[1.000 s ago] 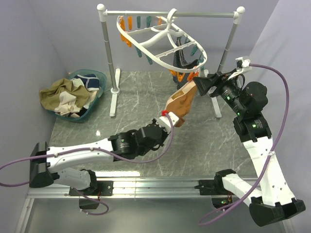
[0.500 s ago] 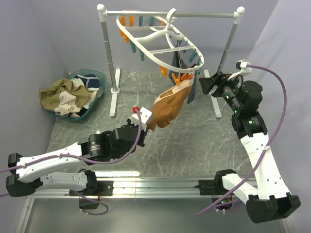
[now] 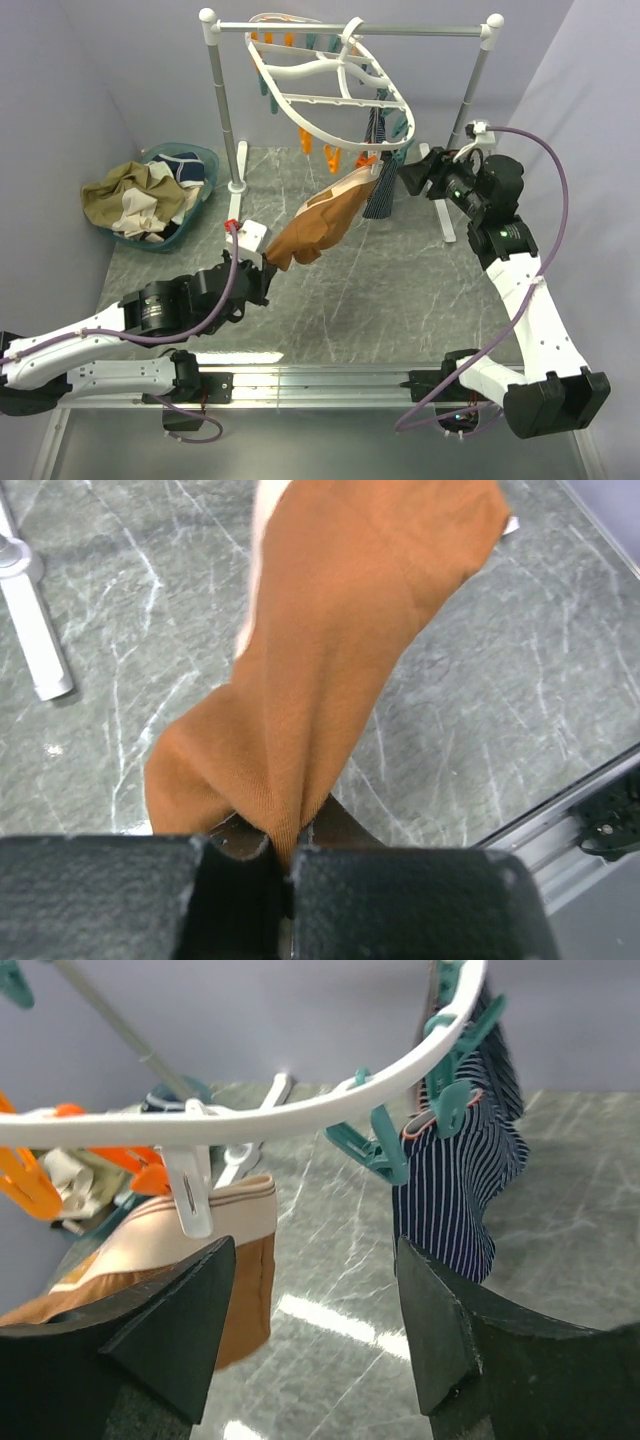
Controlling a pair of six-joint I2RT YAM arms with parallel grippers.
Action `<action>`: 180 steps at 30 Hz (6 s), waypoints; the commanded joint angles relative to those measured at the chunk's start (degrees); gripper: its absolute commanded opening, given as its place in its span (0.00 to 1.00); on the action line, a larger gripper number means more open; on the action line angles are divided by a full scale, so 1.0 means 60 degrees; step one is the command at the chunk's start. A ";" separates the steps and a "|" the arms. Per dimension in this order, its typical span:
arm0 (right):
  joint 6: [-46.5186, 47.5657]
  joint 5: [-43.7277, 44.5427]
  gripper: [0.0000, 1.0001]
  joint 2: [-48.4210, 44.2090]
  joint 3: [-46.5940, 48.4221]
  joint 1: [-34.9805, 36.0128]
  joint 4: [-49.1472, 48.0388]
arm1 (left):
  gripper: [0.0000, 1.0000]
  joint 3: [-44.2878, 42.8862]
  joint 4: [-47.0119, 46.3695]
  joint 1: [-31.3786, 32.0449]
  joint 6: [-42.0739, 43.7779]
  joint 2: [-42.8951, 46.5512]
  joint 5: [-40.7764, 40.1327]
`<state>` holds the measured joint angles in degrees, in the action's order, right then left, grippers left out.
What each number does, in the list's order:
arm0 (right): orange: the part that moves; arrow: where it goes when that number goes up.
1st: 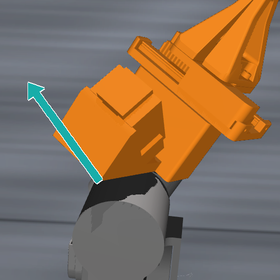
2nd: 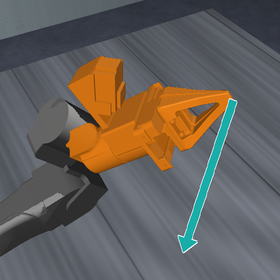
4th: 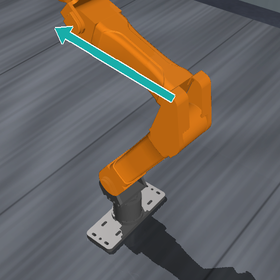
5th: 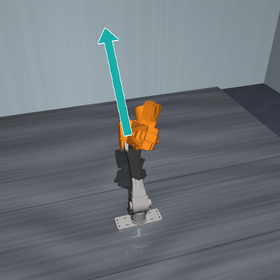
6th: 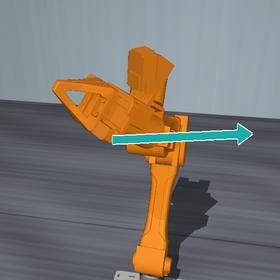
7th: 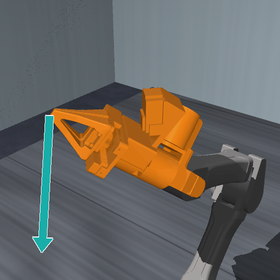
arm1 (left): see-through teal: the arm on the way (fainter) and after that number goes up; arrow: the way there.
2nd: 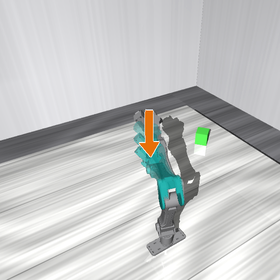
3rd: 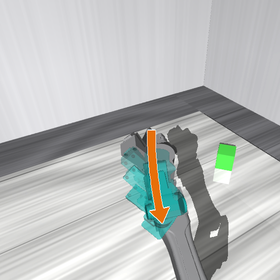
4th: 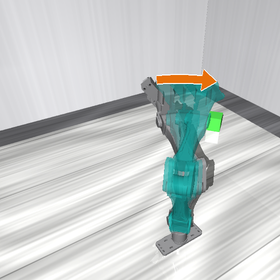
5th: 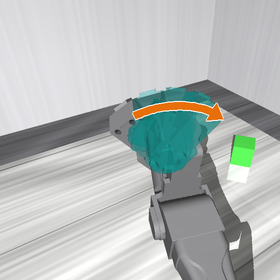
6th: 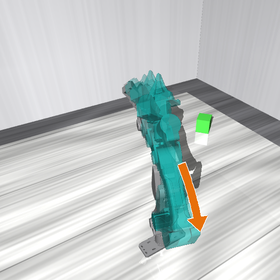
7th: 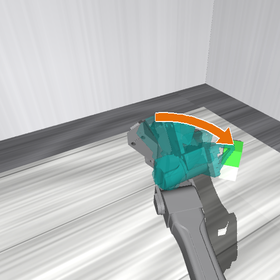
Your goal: Remove the underwear clipped to the hanger
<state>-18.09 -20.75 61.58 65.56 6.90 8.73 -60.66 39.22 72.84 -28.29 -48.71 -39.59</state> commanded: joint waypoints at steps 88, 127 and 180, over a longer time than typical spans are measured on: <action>-0.2540 -0.1860 0.87 -0.0683 0.0820 0.2176 0.2863 | 0.00 -0.1271 -0.6566 -0.0318 0.4188 -0.5666 0.0535; 0.1256 0.3341 0.73 0.0620 0.3107 0.2117 0.3482 | 0.00 -0.2985 -0.6390 0.0531 0.7147 -0.8112 -0.1794; -0.8323 -0.2533 0.96 0.1541 -0.2534 0.1794 -0.9365 | 0.00 -0.0729 -0.3695 -0.2487 0.2709 -0.1448 0.7785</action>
<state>-66.43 -41.41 69.49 48.64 16.36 -41.15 -62.65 18.28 57.87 -11.35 -57.91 4.10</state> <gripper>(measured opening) 0.961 0.107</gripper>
